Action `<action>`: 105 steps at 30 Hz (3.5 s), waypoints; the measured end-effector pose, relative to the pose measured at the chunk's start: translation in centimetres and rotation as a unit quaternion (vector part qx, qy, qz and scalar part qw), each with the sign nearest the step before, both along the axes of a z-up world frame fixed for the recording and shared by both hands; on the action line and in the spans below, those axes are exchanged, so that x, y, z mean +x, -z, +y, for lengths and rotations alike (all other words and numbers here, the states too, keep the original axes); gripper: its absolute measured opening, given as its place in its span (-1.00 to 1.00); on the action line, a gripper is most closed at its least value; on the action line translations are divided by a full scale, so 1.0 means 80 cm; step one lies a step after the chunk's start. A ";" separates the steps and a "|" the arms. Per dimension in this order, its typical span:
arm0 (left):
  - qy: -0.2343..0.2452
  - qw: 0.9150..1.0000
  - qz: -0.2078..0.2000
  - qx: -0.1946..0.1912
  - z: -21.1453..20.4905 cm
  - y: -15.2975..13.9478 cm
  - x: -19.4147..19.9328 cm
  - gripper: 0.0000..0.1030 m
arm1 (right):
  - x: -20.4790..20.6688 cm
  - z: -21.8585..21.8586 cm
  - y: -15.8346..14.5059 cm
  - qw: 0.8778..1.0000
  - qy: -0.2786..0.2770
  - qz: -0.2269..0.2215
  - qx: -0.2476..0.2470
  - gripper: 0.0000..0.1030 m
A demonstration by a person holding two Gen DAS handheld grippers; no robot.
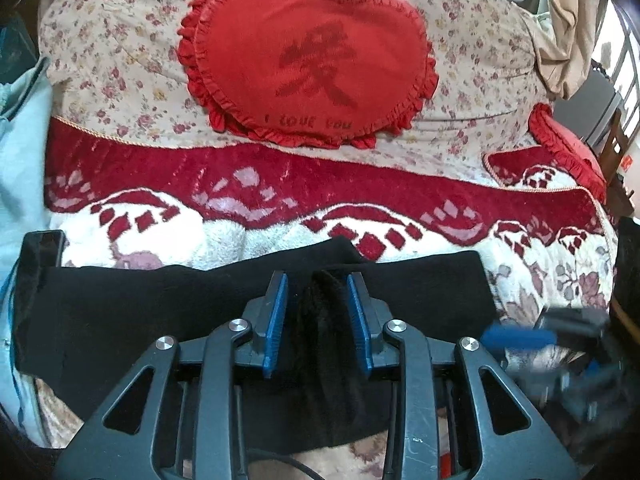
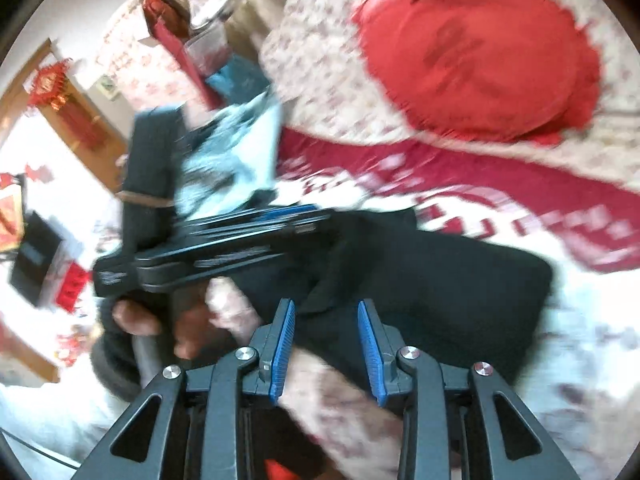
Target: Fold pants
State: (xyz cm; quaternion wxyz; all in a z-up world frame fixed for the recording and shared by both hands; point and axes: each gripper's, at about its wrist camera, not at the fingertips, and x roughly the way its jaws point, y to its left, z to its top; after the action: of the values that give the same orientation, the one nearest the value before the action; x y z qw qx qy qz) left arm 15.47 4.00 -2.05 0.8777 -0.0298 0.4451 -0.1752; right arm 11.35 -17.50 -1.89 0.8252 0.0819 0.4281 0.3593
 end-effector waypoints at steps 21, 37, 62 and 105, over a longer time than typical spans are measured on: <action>-0.003 1.000 0.017 0.015 -0.062 0.055 -0.015 -0.21 | 0.048 -0.053 0.055 0.992 0.083 -0.009 -0.099 -0.44; -0.016 0.999 0.008 0.030 -0.063 0.048 -0.052 -0.16 | -0.013 -0.062 0.035 0.993 0.060 -0.015 -0.103 -0.42; -0.072 0.997 0.001 0.023 -0.036 0.046 -0.056 -0.15 | 0.020 -0.082 0.071 0.992 0.117 0.042 -0.019 0.04; -0.198 0.979 0.024 -0.049 0.117 0.044 -0.083 0.02 | 0.049 0.118 0.059 0.991 -0.020 -0.013 -0.128 -0.29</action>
State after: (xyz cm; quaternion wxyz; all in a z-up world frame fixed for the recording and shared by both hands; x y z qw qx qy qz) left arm 8.85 13.39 -5.59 0.8815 -0.1641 0.4424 -0.0189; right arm 15.29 -8.09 -6.60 0.8272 -0.0381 0.4611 0.3187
